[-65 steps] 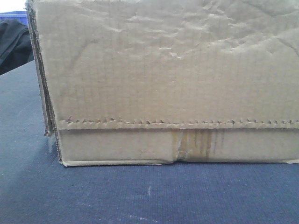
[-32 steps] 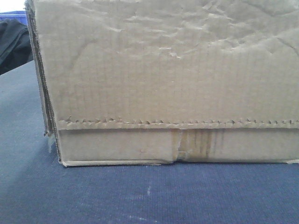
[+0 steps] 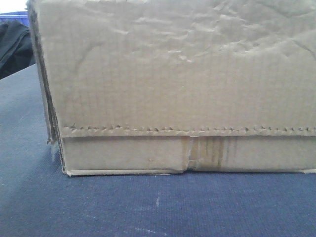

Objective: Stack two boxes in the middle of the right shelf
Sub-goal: 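Lift the two stacked boxes off the table with both grippers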

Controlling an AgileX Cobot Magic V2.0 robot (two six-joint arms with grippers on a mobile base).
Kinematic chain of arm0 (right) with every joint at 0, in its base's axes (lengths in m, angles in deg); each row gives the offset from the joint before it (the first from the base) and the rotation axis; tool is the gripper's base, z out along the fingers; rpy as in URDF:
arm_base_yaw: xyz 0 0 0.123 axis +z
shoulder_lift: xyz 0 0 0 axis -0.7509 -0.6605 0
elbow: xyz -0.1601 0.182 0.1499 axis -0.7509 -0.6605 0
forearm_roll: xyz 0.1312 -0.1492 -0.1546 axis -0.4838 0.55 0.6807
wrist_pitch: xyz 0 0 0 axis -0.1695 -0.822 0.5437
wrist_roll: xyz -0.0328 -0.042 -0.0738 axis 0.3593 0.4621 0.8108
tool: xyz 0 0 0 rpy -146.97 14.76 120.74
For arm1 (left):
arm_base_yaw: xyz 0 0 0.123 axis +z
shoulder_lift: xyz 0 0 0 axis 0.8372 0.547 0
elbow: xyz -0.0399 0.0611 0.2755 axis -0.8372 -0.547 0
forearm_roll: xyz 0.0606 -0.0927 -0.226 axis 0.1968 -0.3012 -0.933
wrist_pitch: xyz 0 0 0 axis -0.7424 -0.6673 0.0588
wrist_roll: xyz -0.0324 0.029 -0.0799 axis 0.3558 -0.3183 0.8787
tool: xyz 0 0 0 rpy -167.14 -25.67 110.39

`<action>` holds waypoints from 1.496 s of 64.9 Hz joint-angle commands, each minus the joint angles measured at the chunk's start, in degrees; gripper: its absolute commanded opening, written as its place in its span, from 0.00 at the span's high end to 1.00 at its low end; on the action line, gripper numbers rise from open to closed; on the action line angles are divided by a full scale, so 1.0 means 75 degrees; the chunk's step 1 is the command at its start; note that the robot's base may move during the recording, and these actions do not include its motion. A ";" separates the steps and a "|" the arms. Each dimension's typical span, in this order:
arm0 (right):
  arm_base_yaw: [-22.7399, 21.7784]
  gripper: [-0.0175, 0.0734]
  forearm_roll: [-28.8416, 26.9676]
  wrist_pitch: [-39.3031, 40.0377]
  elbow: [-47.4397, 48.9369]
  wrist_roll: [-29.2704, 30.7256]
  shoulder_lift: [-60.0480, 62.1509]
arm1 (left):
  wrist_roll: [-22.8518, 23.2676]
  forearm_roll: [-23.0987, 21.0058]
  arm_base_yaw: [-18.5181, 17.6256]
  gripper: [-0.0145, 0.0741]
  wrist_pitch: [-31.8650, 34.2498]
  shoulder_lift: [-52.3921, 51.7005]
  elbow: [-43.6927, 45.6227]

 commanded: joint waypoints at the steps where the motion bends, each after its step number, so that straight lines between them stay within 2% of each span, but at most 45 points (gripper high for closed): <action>1: 0.0068 0.18 0.0030 -0.0045 0.0183 0.0035 -0.0037 | 0.0058 -0.0080 -0.0034 0.14 -0.0100 -0.0105 0.0576; 9: 0.0196 0.18 0.0030 -0.0523 0.0691 0.0035 -0.0218 | -0.0076 0.0093 -0.0034 0.15 -0.0100 -0.0203 0.1200; 19: 0.0361 0.18 0.0030 -0.1361 0.1733 0.0035 -0.0840 | -0.0505 0.0168 -0.0034 0.15 -0.0100 -0.0640 0.1231; 23: 0.0466 0.18 0.0030 -0.1758 0.2218 0.0035 -0.1237 | -0.0536 0.0385 -0.0019 0.15 -0.0100 -0.0821 0.1124; 29: 0.0614 0.18 0.0030 -0.2392 0.3001 0.0035 -0.1811 | -0.0536 0.1084 -0.0019 0.16 -0.0100 -0.1193 0.0626; 33: 0.0680 0.18 0.0064 -0.2822 0.3505 0.0035 -0.2236 | -0.0536 0.1216 0.0061 0.16 -0.0100 -0.1465 0.0137; 45: 0.0765 0.18 0.0063 -0.4102 0.4491 0.0064 -0.3507 | -0.0536 0.1105 0.0516 0.16 -0.0100 -0.2134 -0.1688; 50: 0.0765 0.18 0.0063 -0.4612 0.4632 0.0064 -0.3942 | -0.0536 0.0825 0.0671 0.16 -0.0100 -0.2235 -0.2350; 64: 0.0765 0.18 0.0063 -0.5285 0.4648 0.0113 -0.5059 | -0.0536 -0.0034 0.0554 0.16 -0.0100 -0.2220 -0.3685; 68: 0.0765 0.18 0.0063 -0.5296 0.4648 0.0113 -0.5316 | -0.0536 -0.0230 0.0549 0.16 0.0081 -0.2201 -0.3941; 97: 0.0765 0.18 0.0063 -0.5223 0.4648 0.0113 -0.6957 | -0.0488 -0.0133 0.0549 0.16 0.0044 -0.1152 -0.4225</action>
